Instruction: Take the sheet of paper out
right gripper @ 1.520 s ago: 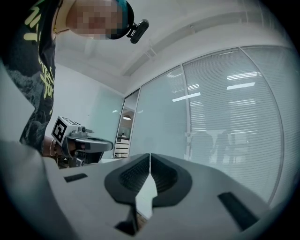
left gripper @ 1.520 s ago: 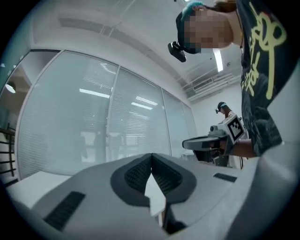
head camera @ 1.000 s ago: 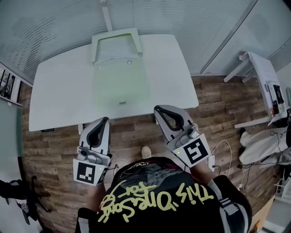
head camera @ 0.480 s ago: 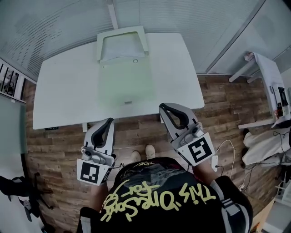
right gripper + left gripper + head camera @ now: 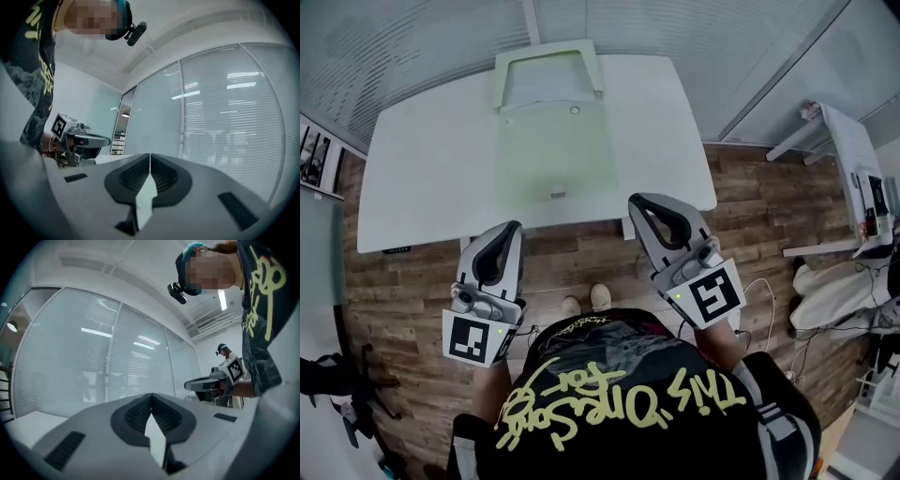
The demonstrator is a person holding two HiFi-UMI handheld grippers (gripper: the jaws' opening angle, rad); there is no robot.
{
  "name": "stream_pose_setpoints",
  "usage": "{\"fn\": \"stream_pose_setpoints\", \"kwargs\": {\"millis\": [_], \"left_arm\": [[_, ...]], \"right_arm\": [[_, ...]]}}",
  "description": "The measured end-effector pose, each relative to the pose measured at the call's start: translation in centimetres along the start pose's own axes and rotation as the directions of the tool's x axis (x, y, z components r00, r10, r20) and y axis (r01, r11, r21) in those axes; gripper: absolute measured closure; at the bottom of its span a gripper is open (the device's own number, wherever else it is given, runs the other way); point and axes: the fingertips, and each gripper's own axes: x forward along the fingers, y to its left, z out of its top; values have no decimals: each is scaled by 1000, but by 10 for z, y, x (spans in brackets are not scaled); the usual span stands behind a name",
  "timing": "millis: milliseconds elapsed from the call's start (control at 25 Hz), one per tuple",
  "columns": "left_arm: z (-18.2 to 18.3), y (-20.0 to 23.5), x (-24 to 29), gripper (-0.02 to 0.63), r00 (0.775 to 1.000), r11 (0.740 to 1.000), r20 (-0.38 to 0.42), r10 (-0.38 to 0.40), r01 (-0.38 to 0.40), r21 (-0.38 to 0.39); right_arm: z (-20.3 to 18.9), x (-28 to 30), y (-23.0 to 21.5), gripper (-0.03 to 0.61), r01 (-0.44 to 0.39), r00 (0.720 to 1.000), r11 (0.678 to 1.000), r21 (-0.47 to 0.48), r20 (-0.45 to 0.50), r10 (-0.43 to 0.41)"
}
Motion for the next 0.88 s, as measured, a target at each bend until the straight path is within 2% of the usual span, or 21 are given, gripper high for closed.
{"fn": "stream_pose_setpoints", "kwargs": {"millis": [160, 320, 560, 800, 880], "left_arm": [[11, -1, 1, 607, 1000, 999, 20, 22, -22, 27], [15, -7, 3, 607, 998, 999, 52, 45, -47, 28], [1, -10, -8, 607, 995, 995, -4, 100, -99, 26], [5, -6, -6, 607, 994, 995, 41, 97, -99, 34], [4, -8, -4, 607, 995, 995, 27, 96, -97, 33]], "right_arm": [[6, -1, -9, 569, -3, 1000, 1000, 2, 16, 3], [-6, -5, -15, 569, -12, 1000, 1000, 4, -9, 12], [-19, -7, -15, 569, -55, 998, 998, 26, -14, 55], [-24, -5, -15, 569, -58, 998, 998, 40, -14, 58], [-23, -4, -16, 569, -52, 999, 998, 43, -10, 52]]}}
